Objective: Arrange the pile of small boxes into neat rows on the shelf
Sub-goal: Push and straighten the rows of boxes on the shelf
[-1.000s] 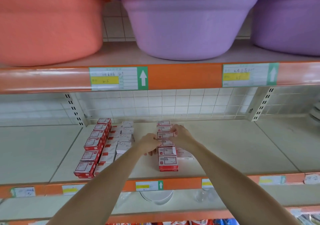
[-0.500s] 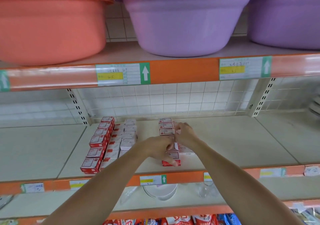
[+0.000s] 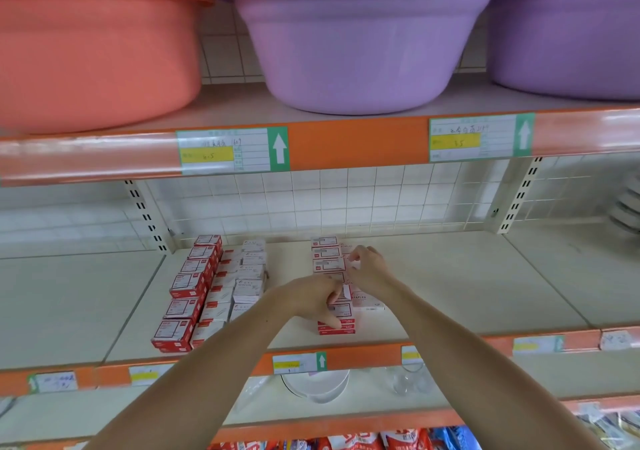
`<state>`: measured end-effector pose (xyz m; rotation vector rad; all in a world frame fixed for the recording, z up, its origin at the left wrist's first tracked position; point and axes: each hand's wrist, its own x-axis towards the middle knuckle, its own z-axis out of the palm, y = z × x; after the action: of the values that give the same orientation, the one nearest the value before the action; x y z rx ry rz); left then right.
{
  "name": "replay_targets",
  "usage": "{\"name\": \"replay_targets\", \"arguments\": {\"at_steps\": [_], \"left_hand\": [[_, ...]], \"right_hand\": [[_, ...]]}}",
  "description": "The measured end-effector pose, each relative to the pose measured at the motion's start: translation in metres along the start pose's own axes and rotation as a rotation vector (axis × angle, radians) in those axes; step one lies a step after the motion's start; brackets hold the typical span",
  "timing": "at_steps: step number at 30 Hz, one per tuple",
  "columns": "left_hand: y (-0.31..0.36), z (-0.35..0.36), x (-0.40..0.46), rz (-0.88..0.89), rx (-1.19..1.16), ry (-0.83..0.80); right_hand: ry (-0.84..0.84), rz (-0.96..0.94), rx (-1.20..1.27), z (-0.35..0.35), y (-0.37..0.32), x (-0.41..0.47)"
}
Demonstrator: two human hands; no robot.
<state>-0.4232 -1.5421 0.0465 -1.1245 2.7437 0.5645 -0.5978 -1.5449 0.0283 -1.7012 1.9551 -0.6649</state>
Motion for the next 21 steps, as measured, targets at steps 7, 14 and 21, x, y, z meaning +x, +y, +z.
{"name": "replay_targets", "arguments": {"at_steps": [7,14,21], "left_hand": [[-0.006,-0.014,0.005,-0.108,-0.146,0.216],[-0.027,-0.006,0.021,-0.325,-0.121,0.338],[-0.027,0.004,0.039,-0.335,-0.087,0.368]], "right_hand": [[-0.014,0.021,0.032,-0.005,0.006,0.003],[-0.028,-0.026,-0.082,-0.008,0.017,0.006],[-0.173,-0.054,-0.273,0.002,0.036,0.015]]}}
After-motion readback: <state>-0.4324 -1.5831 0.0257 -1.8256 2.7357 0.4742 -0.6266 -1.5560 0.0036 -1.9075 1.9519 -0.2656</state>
